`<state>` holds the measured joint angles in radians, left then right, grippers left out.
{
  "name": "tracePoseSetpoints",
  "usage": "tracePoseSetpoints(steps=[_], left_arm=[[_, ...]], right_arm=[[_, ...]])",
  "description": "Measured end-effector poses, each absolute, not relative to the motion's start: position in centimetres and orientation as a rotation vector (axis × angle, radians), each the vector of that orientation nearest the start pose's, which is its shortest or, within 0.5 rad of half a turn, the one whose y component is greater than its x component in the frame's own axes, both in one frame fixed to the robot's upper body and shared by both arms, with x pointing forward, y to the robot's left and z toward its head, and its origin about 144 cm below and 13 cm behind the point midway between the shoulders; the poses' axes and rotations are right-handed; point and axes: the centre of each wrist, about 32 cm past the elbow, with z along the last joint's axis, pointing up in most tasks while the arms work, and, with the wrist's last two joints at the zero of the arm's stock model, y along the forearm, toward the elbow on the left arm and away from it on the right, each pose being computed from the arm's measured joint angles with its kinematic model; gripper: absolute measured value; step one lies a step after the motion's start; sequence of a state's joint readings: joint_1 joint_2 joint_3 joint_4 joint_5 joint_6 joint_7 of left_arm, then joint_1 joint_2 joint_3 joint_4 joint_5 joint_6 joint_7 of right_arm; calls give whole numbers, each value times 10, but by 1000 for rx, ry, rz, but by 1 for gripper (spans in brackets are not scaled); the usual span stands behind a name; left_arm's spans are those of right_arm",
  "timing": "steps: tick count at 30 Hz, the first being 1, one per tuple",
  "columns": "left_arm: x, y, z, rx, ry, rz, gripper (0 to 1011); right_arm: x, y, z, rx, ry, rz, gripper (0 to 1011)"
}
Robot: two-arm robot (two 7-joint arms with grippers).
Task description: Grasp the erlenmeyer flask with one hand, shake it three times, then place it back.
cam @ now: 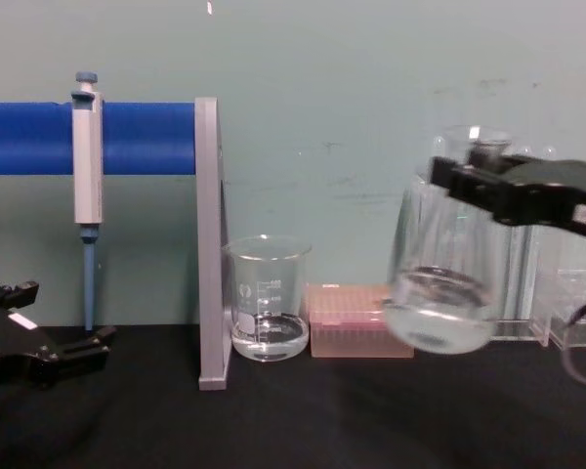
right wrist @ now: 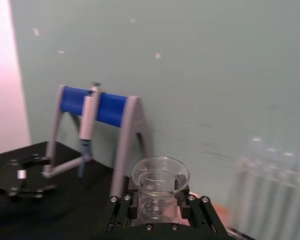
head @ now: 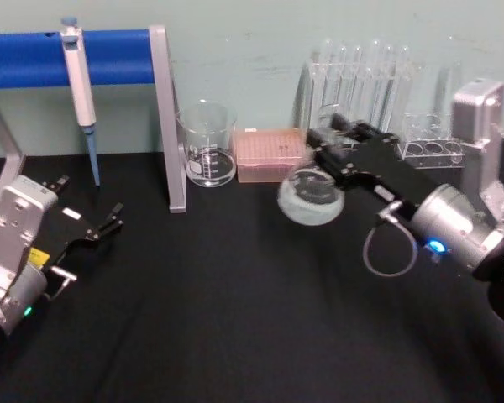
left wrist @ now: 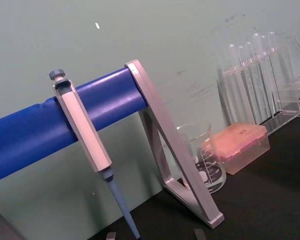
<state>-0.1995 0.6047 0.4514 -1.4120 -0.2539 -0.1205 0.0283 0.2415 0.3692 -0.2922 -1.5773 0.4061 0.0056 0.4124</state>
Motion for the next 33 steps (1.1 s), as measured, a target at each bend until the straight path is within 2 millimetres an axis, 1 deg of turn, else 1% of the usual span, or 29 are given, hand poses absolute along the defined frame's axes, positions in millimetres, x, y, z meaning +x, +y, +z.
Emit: tracePoseSetpoints(steps=[5,12,22,33], left_arm=[[489,310,1140,304,-285,1248,1001],[489,310,1140,304,-285,1248,1001],[489,310,1140,304,-285,1248,1001],[489,310,1140,305,-285,1248,1001]], right_arm=[[518,-234,1211,77,-84,-815,450],[523,-225,1207,71,-61,-766,450],[524,-219,1206,65,-52,-742,450],[523,-218,1205,58,-57,-738,450]])
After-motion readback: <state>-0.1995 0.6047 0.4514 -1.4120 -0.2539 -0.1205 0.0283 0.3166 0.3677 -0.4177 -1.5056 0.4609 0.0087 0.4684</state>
